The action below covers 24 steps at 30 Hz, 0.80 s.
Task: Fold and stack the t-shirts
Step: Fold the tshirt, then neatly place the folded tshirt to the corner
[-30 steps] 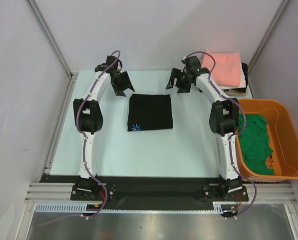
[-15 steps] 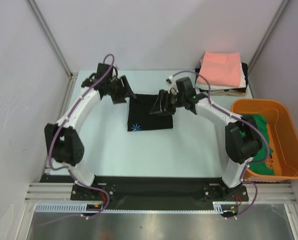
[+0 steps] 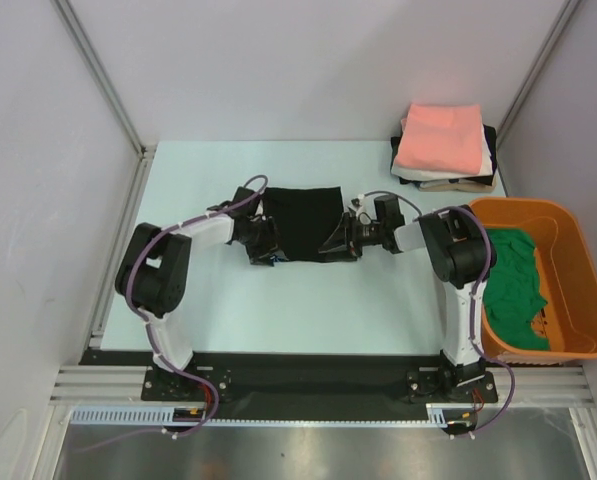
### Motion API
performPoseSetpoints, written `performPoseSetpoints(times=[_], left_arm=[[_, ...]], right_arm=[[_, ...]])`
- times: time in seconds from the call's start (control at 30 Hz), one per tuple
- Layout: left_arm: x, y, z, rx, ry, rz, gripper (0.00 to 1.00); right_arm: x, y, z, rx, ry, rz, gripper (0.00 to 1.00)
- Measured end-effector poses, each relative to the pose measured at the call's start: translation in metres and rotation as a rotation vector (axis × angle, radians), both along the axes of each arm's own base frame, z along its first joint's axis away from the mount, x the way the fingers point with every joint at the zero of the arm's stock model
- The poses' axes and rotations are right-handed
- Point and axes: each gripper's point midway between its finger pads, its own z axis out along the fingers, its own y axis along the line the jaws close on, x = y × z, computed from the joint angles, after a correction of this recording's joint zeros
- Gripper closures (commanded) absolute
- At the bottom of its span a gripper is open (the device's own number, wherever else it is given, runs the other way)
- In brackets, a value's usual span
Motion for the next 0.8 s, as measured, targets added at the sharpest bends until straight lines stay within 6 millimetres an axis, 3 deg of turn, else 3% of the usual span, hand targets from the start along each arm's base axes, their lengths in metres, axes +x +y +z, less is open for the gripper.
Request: performPoseSetpoints(times=[0.2,0.3,0.37,0.47,0.57,0.7,0.8], left_arm=[[0.013,0.022,-0.002,0.004,0.002,0.070,0.46],[0.014,0.031,-0.001,0.031,-0.009,0.084,0.46],[0.013,0.043,0.000,0.090,-0.018,0.090,0.41],[0.003,0.067,0.007,0.214,-0.020,0.082,0.33],[-0.003,0.086,0.036,0.298,-0.076,0.054,0.31],[-0.010,0.093,0.106,0.285,-0.278,0.044,0.28],[-0.028,0.100,0.159,0.240,-0.455,0.062,0.30]], right_arm=[[-0.004,-0.003,0.000,0.072,-0.019,0.007,0.41],[-0.010,-0.002,0.004,0.089,-0.041,0.013,0.30],[-0.013,-0.002,0.011,0.072,-0.055,0.010,0.17],[-0.013,0.000,0.031,-0.006,-0.092,-0.007,0.07],[0.004,-0.001,0.072,-0.090,-0.211,-0.035,0.05],[0.046,-0.023,0.129,-0.183,-0.405,-0.135,0.04],[0.079,-0.056,0.140,-0.260,-0.459,-0.226,0.04]])
